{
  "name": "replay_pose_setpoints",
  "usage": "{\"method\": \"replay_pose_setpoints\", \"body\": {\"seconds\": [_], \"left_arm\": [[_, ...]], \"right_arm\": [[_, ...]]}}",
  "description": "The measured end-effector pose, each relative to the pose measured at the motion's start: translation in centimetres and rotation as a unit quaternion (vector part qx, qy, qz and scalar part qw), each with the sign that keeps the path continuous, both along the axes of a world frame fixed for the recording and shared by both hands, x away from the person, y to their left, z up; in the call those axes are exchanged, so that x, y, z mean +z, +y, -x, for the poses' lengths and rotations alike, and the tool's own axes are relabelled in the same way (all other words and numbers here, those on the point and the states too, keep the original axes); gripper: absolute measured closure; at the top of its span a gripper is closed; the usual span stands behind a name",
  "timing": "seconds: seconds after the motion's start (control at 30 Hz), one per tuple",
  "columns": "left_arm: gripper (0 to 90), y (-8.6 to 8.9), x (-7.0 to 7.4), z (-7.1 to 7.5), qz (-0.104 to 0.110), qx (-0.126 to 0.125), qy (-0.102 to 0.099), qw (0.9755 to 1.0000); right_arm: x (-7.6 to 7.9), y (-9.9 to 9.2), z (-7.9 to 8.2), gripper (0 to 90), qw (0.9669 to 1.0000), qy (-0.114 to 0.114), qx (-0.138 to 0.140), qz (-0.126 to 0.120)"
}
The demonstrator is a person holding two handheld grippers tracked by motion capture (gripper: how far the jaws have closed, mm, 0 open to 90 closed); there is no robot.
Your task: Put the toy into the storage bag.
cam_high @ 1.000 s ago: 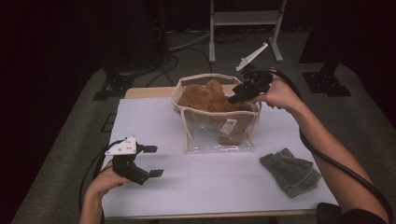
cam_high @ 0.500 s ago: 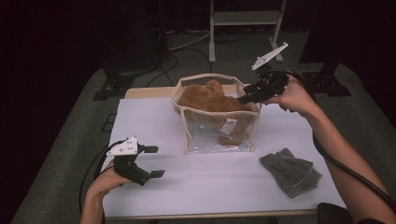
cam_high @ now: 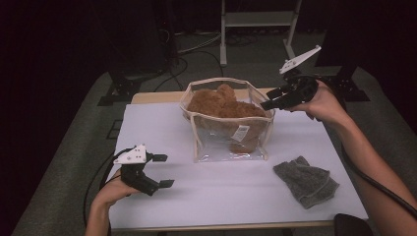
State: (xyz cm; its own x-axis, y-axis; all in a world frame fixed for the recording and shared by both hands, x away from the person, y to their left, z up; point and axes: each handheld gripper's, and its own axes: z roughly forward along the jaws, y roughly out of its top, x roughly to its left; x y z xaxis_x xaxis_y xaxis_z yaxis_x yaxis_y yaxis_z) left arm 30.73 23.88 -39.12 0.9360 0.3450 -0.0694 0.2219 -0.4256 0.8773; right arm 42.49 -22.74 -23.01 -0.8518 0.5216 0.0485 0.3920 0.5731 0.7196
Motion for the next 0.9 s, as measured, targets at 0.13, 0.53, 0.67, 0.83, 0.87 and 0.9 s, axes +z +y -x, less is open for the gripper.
{"method": "replay_pose_setpoints", "body": {"seconds": [0.13, 0.53, 0.67, 0.83, 0.87, 0.9], "left_arm": [[8.2, 0.0, 0.0, 0.0, 0.003, 0.002, 0.002, 1.0000], [8.2, 0.0, -0.1, 0.0, 0.002, 0.002, 0.003, 1.0000], [8.2, 0.0, -0.1, 0.0, 0.004, 0.004, 0.003, 1.0000], [8.2, 0.0, -0.1, 0.0, 0.003, 0.003, 0.004, 1.0000], [8.2, 0.0, -0.1, 0.0, 0.003, 0.004, 0.005, 1.0000], [8.2, 0.0, -0.1, 0.0, 0.002, 0.003, 0.005, 1.0000]], "right_arm": [[0.1, -0.8, 0.4, 43.5, 1.0000, -0.003, -0.003, -0.002], [-0.2, -3.3, 1.7, 43.0, 0.9996, -0.007, -0.019, -0.018], [-0.6, -4.3, 1.9, 43.0, 0.9994, -0.006, -0.025, -0.025], [-1.1, -5.4, 2.4, 42.5, 0.9989, -0.005, -0.032, -0.035], [-1.2, -5.6, 2.5, 42.4, 0.9988, -0.004, -0.034, -0.036], [-1.3, -5.9, 2.6, 42.3, 0.9986, -0.001, -0.037, -0.037]]}}
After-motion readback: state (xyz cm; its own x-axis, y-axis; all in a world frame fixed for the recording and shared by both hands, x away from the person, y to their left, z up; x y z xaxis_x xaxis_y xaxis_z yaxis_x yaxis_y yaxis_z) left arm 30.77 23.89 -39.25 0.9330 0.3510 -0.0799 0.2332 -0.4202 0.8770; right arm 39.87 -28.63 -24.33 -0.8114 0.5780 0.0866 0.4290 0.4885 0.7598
